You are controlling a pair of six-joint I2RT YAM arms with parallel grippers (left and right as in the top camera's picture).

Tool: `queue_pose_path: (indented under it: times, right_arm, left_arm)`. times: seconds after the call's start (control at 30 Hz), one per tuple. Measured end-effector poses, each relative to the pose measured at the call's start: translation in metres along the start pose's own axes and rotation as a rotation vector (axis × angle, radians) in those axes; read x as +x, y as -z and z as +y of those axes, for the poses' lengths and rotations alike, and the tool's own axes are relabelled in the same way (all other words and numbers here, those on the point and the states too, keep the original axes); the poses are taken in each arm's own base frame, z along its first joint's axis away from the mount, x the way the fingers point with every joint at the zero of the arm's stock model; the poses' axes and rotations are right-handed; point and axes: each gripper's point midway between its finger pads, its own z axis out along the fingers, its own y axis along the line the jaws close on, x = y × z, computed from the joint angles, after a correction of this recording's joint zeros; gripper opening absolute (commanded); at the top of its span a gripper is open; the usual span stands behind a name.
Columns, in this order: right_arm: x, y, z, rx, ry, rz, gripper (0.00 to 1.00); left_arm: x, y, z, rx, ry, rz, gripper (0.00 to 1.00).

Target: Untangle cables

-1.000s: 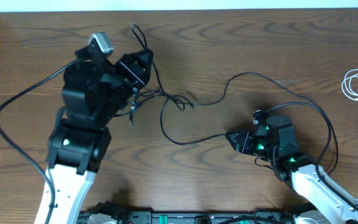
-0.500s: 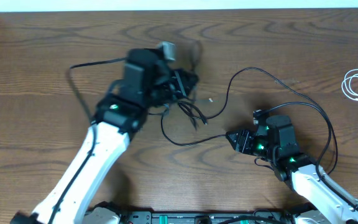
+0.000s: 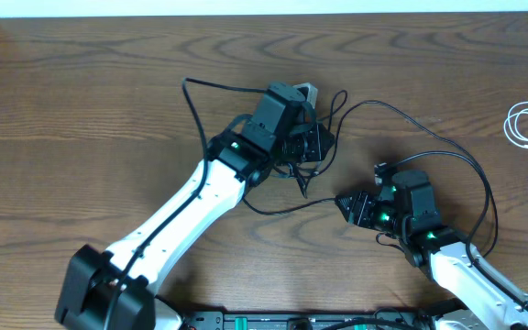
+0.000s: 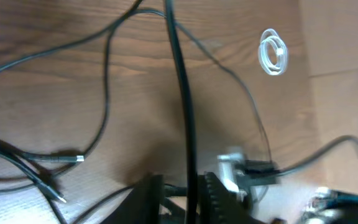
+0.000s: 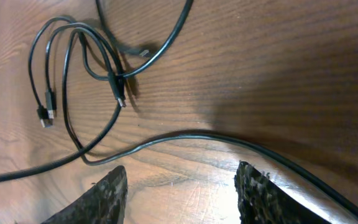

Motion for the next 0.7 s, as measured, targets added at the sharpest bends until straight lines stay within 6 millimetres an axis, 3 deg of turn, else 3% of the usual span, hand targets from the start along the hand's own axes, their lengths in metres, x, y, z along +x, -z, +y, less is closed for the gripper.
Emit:
queue_pose_path:
  times: [0.2,0.33,0.53,0.7]
  right_arm:
    - [-0.002,0.000,0.005,-0.023,0.007,-0.005,0.64]
    - [-0.001,0.000,0.012,-0.059,0.015,0.006,0.64]
    - [-0.008,0.001,0.019,-0.091,0.033,-0.020,0.65]
    - [-0.023,0.003,0.033,-0.144,0.072,-0.084,0.66]
  left_arm:
    - [0.003,-0.020,0.022,-0.068,-0.007,0.016,0.37]
    - [0.004,-0.035,0.032,-0.090,-0.003,0.023,0.37]
    - [0.001,-0.041,0.033,-0.084,-0.012,0.010,0.56]
    - [0.001,-0.041,0.033,-0.084,-0.012,0.010,0.61]
